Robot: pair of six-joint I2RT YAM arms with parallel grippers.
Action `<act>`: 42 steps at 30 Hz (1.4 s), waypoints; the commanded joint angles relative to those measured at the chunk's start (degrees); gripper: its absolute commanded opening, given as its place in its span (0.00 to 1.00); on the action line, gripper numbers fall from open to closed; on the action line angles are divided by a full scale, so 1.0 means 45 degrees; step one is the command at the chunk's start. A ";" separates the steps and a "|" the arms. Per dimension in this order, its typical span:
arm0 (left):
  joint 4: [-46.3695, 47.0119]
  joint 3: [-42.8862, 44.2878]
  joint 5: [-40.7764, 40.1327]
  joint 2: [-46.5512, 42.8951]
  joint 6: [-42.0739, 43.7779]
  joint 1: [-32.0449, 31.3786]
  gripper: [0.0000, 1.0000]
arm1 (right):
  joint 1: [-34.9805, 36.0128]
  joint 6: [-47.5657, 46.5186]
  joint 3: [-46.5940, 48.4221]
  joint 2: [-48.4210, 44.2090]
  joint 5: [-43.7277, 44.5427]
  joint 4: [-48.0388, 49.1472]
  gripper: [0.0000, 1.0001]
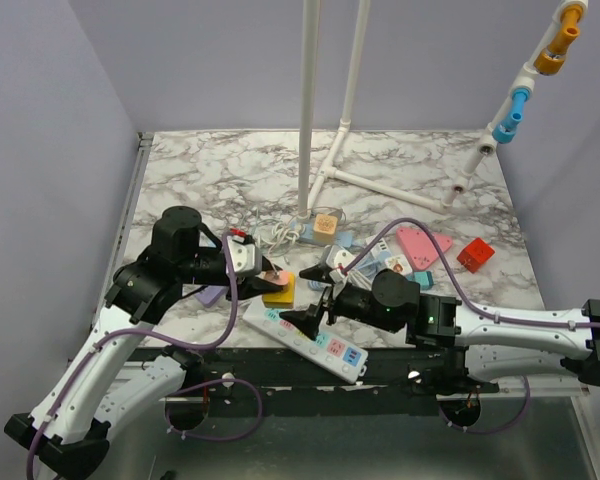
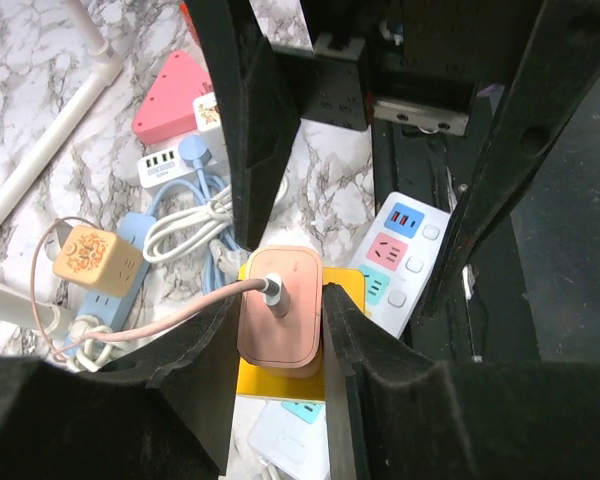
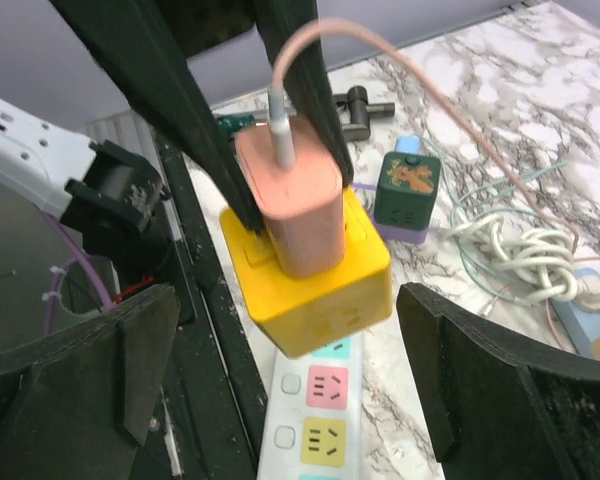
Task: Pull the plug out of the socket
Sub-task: Remove the plug from the socket.
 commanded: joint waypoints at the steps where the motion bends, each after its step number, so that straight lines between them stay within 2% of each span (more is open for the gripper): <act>1: 0.0376 0.0982 0.0746 -0.0078 -0.0259 0.0133 0.00 | 0.0093 -0.1025 -0.0958 -0.0474 0.0034 0.1259 1.00; 7: -0.0593 0.1705 0.1299 0.0020 0.0236 0.0192 0.00 | 0.0064 -0.3021 -0.1773 -0.1086 0.0126 0.2801 1.00; 13: -0.1513 0.2217 0.1971 0.0245 0.0677 0.0211 0.00 | 0.0081 -0.3514 -0.1340 -0.0168 -0.0589 0.3682 1.00; 25: -0.1855 0.2754 0.2304 0.0545 0.0800 0.0326 0.00 | 0.0083 -0.3599 -0.0483 0.1280 -0.1994 0.4483 0.98; 27: -0.1821 0.2746 0.2310 0.0604 0.0735 0.0328 0.00 | 0.0076 -0.3433 -0.0468 0.1510 -0.2023 0.4716 0.93; 28: -0.1751 0.2731 0.2322 0.0625 0.0676 0.0353 0.00 | 0.0074 -0.3324 -0.0446 0.1621 -0.2355 0.4788 0.86; 32: -0.1271 0.2500 0.2401 0.0681 0.0247 0.0421 0.00 | 0.0066 -0.3004 -0.0400 0.2123 -0.2671 0.4873 0.48; 33: -0.1159 0.2423 0.2430 0.0685 0.0148 0.0443 0.00 | 0.0080 -0.2922 -0.0404 0.2250 -0.2658 0.4883 0.42; 35: -0.1098 0.2326 0.2463 0.0723 0.0116 0.0534 0.00 | 0.0071 -0.2745 -0.0476 0.2394 -0.2582 0.4898 0.38; 39: -0.1071 0.2202 0.2570 0.0829 0.0078 0.0764 0.00 | 0.0083 -0.2452 -0.0875 0.2511 -0.2380 0.5254 0.38; 42: -0.1023 0.2140 0.2775 0.0935 0.0078 0.0930 0.00 | 0.0078 -0.2284 -0.0981 0.2652 -0.2398 0.5294 0.31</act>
